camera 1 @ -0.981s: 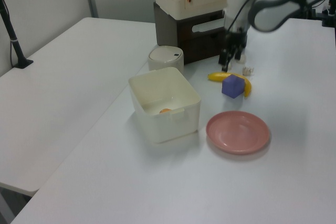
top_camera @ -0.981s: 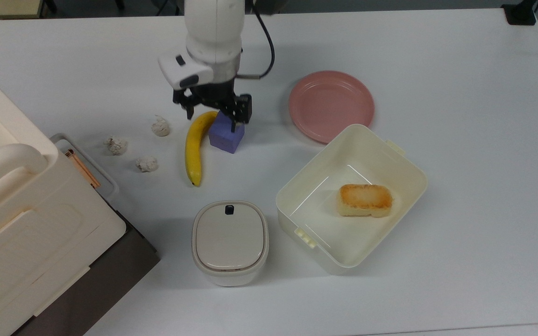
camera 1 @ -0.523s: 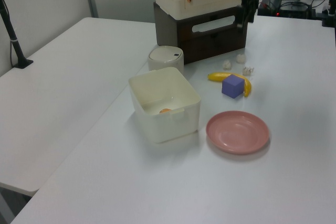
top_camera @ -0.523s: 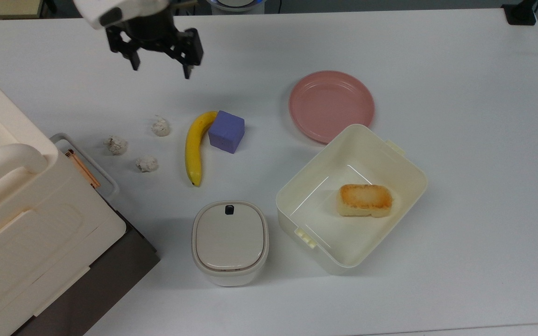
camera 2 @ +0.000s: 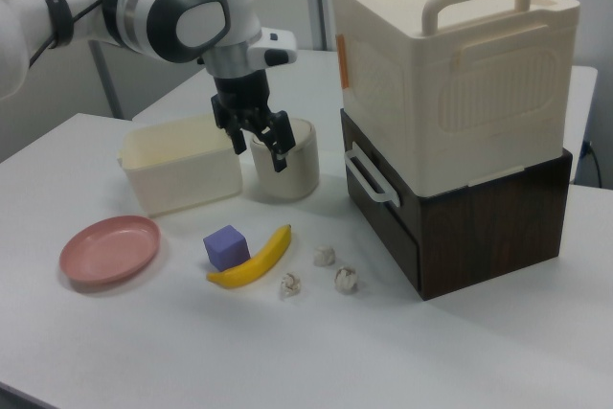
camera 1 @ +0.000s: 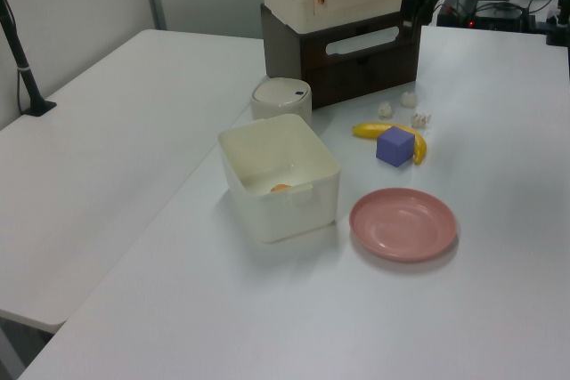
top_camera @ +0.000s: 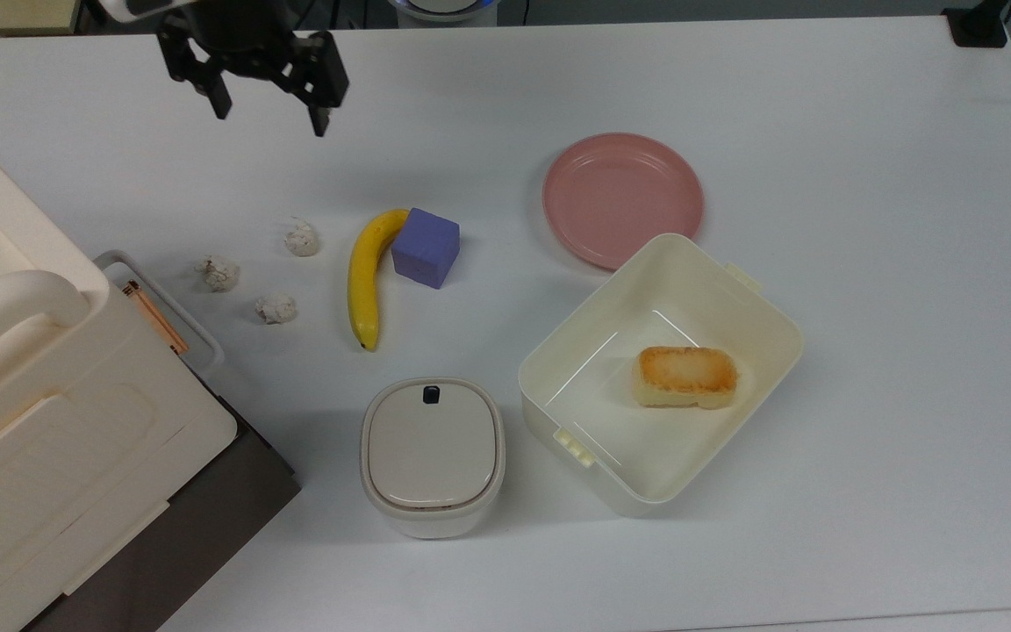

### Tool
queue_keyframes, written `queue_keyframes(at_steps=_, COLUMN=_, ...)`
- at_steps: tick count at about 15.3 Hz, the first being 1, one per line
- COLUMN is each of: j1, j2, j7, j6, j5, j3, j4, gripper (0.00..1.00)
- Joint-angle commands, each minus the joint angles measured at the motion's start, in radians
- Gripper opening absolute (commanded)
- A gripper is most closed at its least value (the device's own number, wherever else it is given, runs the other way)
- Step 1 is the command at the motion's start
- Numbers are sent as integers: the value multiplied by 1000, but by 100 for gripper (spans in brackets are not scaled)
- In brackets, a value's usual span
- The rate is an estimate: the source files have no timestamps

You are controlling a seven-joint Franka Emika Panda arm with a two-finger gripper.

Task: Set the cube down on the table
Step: 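Open the gripper, release the cube, and raise the gripper away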

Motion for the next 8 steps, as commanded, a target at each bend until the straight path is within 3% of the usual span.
queue_keyframes(at_steps=1, j1=-27, j2=-11, j7=-16, j6=-47, j5=33, j3=4, j4=30, gripper=100)
queue_keyframes(at_steps=8, j1=-18, j2=-13, j7=-18, j6=-49, j5=28, j3=16, j4=29, gripper=100)
